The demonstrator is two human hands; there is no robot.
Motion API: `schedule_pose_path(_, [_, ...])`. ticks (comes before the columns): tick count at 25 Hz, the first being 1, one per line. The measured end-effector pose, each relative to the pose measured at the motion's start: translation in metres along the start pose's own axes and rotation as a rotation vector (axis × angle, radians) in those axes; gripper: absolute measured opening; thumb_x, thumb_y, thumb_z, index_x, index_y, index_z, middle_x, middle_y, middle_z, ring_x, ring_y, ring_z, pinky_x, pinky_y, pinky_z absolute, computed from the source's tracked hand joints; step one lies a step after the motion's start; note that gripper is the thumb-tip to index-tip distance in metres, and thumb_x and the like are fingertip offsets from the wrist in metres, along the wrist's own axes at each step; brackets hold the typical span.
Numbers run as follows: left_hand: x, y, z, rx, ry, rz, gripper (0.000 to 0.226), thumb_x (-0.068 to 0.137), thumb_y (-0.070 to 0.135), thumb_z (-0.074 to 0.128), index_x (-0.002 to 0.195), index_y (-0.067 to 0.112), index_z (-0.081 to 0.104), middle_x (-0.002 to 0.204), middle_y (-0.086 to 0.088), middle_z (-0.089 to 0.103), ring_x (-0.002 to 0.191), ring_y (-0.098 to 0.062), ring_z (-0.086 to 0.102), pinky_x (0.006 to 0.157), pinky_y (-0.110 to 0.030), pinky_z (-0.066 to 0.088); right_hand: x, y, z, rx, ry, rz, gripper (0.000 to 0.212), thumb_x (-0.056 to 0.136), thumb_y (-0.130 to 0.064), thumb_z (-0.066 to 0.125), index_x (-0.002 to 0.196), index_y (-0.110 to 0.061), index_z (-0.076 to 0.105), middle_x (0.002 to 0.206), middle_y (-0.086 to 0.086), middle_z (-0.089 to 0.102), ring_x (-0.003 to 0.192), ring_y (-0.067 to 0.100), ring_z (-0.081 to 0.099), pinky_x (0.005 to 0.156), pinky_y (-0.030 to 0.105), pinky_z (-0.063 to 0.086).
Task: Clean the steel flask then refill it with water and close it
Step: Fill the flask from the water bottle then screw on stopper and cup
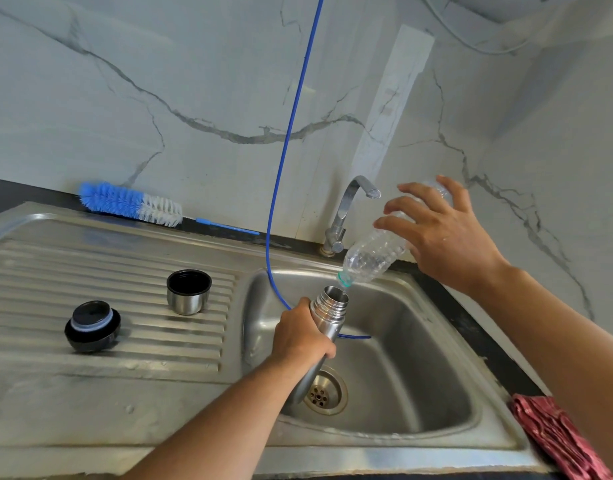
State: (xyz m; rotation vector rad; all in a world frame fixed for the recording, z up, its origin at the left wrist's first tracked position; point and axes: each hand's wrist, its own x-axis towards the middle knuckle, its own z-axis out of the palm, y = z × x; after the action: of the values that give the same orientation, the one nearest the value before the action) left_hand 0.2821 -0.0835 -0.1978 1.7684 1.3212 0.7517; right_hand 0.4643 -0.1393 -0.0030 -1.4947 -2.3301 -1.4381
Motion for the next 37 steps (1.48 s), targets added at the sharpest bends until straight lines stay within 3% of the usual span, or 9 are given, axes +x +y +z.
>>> schedule_pose_path(7, [0.000, 0.000, -0.001, 0.005, 0.007, -0.003, 0.070, 0.054, 0.020, 0.095, 0.111, 0.025, 0.055, 0.111, -0.001, 0.067, 0.095, -0.023, 0.067, 0.081, -0.035, 0.059, -0.001, -0.004, 0.006, 0.010, -0.022, 0.030, 0.071, 0.064, -0.004, 0.091, 0.127, -0.028, 0.068, 0.131, 0.002, 0.063, 0.139, 0.033, 0.047, 0.116, 0.065, 0.022])
schedule_pose_path(13, [0.000, 0.001, -0.003, -0.002, 0.019, 0.007, 0.069, 0.056, 0.019, 0.094, 0.113, 0.024, 0.054, 0.113, -0.001, 0.067, 0.098, -0.023, 0.067, 0.082, -0.033, 0.058, -0.016, -0.004, 0.008, 0.031, 0.018, 0.179, 0.060, 0.072, -0.005, 0.083, 0.126, -0.028, 0.069, 0.128, 0.000, 0.064, 0.136, 0.031, 0.048, 0.114, 0.062, 0.023])
schedule_pose_path(17, [-0.001, 0.005, -0.009, -0.031, 0.044, 0.028, 0.064, 0.058, 0.020, 0.093, 0.109, 0.026, 0.055, 0.108, 0.002, 0.068, 0.094, -0.020, 0.067, 0.078, -0.032, 0.056, -0.047, -0.032, 0.014, 0.250, -0.006, 0.646, 0.061, 0.075, -0.015, 0.086, 0.129, -0.031, 0.063, 0.128, -0.005, 0.061, 0.124, 0.025, 0.048, 0.100, 0.053, 0.037])
schedule_pose_path(19, [-0.002, 0.011, -0.013, -0.050, 0.068, 0.047, 0.061, 0.059, 0.023, 0.093, 0.107, 0.027, 0.056, 0.104, 0.005, 0.068, 0.091, -0.018, 0.066, 0.075, -0.030, 0.053, -0.060, -0.060, 0.015, 0.502, -0.037, 0.907, 0.064, 0.077, -0.025, 0.088, 0.133, -0.032, 0.058, 0.130, -0.006, 0.060, 0.120, 0.024, 0.053, 0.097, 0.048, 0.043])
schedule_pose_path(22, [-0.006, 0.023, -0.023, -0.078, 0.118, 0.098, 0.060, 0.058, 0.028, 0.093, 0.106, 0.028, 0.058, 0.098, 0.009, 0.068, 0.086, -0.013, 0.064, 0.074, -0.029, 0.053, -0.071, -0.111, 0.018, 0.919, 0.080, 1.222, 0.064, 0.080, -0.034, 0.086, 0.135, -0.027, 0.054, 0.124, -0.009, 0.064, 0.103, 0.009, 0.061, 0.087, 0.033, 0.051])
schedule_pose_path(26, [-0.021, 0.046, -0.050, -0.107, 0.207, 0.127, 0.057, 0.052, 0.033, 0.091, 0.100, 0.030, 0.060, 0.090, 0.012, 0.069, 0.081, -0.011, 0.065, 0.074, -0.031, 0.057, -0.077, -0.171, 0.025, 1.172, 0.235, 1.457, 0.054, 0.076, -0.053, 0.082, 0.120, -0.039, 0.054, 0.108, -0.014, 0.071, 0.100, 0.008, 0.069, 0.091, 0.046, 0.059])
schedule_pose_path(30, [-0.049, 0.062, -0.089, -0.122, 0.257, 0.142, 0.053, 0.047, 0.037, 0.090, 0.091, 0.030, 0.062, 0.083, 0.013, 0.069, 0.077, -0.008, 0.066, 0.069, -0.030, 0.057, -0.072, -0.187, 0.017, 1.161, 0.269, 1.378, 0.055, 0.081, -0.047, 0.082, 0.125, -0.030, 0.054, 0.109, -0.012, 0.069, 0.101, 0.004, 0.066, 0.092, 0.039, 0.056])
schedule_pose_path(35, [-0.097, 0.064, -0.144, -0.105, 0.250, 0.128, 0.052, 0.047, 0.037, 0.092, 0.091, 0.028, 0.065, 0.085, 0.013, 0.071, 0.080, -0.006, 0.068, 0.072, -0.032, 0.058, -0.061, -0.197, 0.006, 1.242, 0.237, 1.245, 0.047, 0.083, -0.039, 0.081, 0.119, -0.024, 0.054, 0.101, -0.014, 0.068, 0.090, -0.004, 0.064, 0.071, 0.016, 0.046])
schedule_pose_path(37, [-0.118, 0.058, -0.172, -0.080, 0.284, 0.109, 0.053, 0.046, 0.037, 0.094, 0.090, 0.029, 0.066, 0.085, 0.014, 0.072, 0.080, -0.006, 0.069, 0.073, -0.033, 0.059, -0.051, -0.208, -0.002, 1.319, 0.253, 1.224, 0.040, 0.084, -0.036, 0.081, 0.112, -0.023, 0.056, 0.097, -0.013, 0.070, 0.085, -0.008, 0.064, 0.068, 0.013, 0.046])
